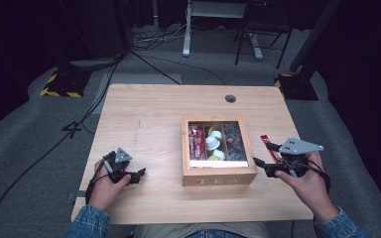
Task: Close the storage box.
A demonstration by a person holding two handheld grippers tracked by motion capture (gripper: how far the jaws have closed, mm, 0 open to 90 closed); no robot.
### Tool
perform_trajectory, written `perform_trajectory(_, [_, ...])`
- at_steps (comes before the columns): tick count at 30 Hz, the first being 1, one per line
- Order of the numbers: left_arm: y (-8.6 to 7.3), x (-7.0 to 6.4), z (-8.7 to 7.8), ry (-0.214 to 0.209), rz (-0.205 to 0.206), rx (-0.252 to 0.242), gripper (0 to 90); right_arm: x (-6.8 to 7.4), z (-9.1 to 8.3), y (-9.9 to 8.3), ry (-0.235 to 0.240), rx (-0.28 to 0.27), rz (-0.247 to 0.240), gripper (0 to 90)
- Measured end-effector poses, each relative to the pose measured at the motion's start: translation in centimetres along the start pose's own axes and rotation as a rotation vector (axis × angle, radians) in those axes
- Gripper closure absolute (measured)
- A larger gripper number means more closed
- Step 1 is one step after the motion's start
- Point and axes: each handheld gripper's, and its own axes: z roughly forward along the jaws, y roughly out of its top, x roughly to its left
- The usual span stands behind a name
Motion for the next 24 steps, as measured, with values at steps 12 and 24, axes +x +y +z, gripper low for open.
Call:
perform_trajectory(12, [-0.2,0.2,-0.2,-0.012,0.009,0.003,17.1,-4.3,-2.3,-1.0,-0.058,0.025,0.089,26.2])
perform_trajectory(24, [-0.1,0.2,-0.1,-0.011,0.01,0.002,16.7,-7.5,-3.3,-4.4,-0.136,0.087,0.176,26.2])
